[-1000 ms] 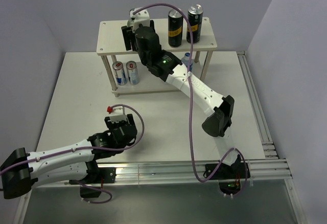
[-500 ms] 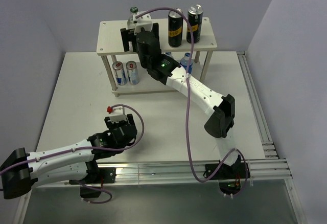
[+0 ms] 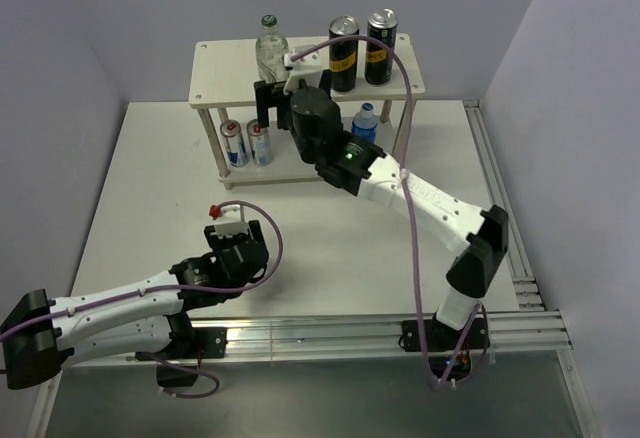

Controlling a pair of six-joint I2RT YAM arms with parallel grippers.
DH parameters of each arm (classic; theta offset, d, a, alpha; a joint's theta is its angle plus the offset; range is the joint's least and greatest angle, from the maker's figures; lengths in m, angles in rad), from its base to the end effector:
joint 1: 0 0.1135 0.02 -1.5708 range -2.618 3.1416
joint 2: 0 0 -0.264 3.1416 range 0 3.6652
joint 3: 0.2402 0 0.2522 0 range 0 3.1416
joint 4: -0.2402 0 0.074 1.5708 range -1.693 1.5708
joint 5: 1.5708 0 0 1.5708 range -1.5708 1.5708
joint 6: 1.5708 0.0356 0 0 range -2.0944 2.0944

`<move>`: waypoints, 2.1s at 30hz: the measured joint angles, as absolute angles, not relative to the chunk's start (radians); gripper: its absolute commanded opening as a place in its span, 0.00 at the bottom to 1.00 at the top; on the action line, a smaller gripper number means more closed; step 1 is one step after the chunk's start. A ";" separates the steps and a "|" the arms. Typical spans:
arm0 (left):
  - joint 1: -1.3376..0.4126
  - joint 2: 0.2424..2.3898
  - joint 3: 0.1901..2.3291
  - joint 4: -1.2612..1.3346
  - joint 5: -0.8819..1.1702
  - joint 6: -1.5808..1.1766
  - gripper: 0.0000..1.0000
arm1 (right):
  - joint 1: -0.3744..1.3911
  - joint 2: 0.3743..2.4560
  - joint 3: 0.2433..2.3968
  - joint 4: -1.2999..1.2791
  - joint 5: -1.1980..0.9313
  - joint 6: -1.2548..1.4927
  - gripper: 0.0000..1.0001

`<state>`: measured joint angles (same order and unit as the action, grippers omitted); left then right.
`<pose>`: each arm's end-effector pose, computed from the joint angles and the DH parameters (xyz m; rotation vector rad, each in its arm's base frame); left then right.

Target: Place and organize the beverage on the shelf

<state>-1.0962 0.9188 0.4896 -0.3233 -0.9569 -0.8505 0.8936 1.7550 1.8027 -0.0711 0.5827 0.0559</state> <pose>0.1065 -0.1437 0.2114 -0.1942 1.9682 -0.1288 0.2746 0.3103 0.4422 -0.2132 1.5828 0.2756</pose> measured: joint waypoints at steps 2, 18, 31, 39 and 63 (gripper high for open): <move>-1.096 0.919 0.507 -0.323 -0.958 -0.850 0.00 | 0.919 1.691 1.745 -0.064 0.581 0.071 1.00; -1.076 0.949 1.074 -0.439 -0.973 -0.456 0.00 | 1.197 1.128 1.033 -0.024 0.682 0.296 1.00; -0.802 1.483 2.152 -0.589 -0.767 -0.078 0.00 | 1.320 0.739 0.667 -0.233 0.815 0.561 1.00; -0.570 1.736 2.322 -0.710 -0.537 -0.020 0.00 | 1.349 0.582 0.552 -0.356 0.849 0.702 1.00; -0.380 1.756 2.167 -0.662 -0.228 -0.151 0.00 | 1.362 0.532 0.510 -0.458 0.897 0.818 1.00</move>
<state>-0.3798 1.7561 2.1674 -0.6624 -0.2276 -0.1513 1.3621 0.5320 0.5102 -0.4580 0.8974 0.8181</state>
